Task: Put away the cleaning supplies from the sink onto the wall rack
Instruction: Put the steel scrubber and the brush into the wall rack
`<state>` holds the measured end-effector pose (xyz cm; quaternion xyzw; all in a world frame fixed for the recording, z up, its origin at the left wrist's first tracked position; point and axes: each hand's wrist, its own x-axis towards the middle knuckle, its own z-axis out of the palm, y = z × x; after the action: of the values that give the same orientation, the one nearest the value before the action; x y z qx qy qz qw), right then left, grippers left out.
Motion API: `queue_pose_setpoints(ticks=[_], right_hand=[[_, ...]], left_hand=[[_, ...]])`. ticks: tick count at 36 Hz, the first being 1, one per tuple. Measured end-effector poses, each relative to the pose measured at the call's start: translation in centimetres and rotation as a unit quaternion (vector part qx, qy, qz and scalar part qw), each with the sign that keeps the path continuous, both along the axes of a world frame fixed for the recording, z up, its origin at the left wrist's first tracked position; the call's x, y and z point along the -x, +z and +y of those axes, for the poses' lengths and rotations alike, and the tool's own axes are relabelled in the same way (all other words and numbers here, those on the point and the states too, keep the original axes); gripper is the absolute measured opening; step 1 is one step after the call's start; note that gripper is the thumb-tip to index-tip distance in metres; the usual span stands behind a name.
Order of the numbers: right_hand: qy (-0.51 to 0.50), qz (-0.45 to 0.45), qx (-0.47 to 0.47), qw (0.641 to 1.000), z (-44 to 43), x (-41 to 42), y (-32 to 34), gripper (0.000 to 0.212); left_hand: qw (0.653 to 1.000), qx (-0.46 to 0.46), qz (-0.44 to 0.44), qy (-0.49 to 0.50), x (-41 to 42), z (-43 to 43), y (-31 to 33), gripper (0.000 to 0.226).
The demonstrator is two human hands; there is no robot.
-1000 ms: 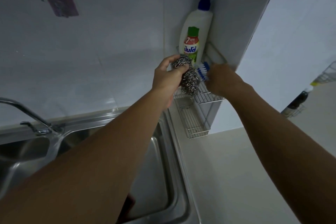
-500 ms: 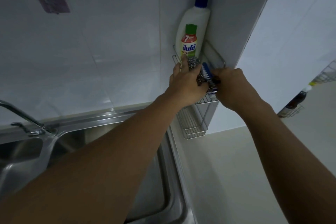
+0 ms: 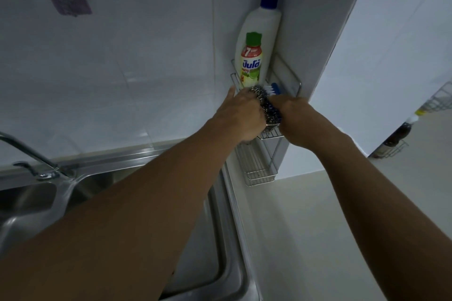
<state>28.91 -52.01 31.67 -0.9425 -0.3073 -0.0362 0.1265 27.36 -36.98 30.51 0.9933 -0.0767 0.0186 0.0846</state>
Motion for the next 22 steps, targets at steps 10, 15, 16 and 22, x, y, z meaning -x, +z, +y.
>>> queue_pose_setpoints(ticks=[10, 15, 16, 22], right_hand=[[0.019, -0.034, -0.100, 0.994, 3.3, 2.8, 0.0, 0.057], [0.082, -0.038, -0.138, 0.986, 8.7, 6.0, -1.9, 0.073], [0.098, -0.024, -0.143, 0.985, 9.9, 6.5, -2.6, 0.072], [0.125, 0.072, -0.116, 0.983, 16.6, 9.0, -9.5, 0.070]], left_hand=[[0.990, 0.093, -0.033, 0.098, 4.8, 6.6, -4.9, 0.069], [0.985, 0.066, 0.038, 0.154, 8.2, 12.3, -8.8, 0.064], [0.982, 0.066, 0.047, 0.171, 9.1, 13.5, -9.5, 0.063], [0.962, 0.051, 0.109, 0.247, 15.5, 20.1, -14.2, 0.060]])
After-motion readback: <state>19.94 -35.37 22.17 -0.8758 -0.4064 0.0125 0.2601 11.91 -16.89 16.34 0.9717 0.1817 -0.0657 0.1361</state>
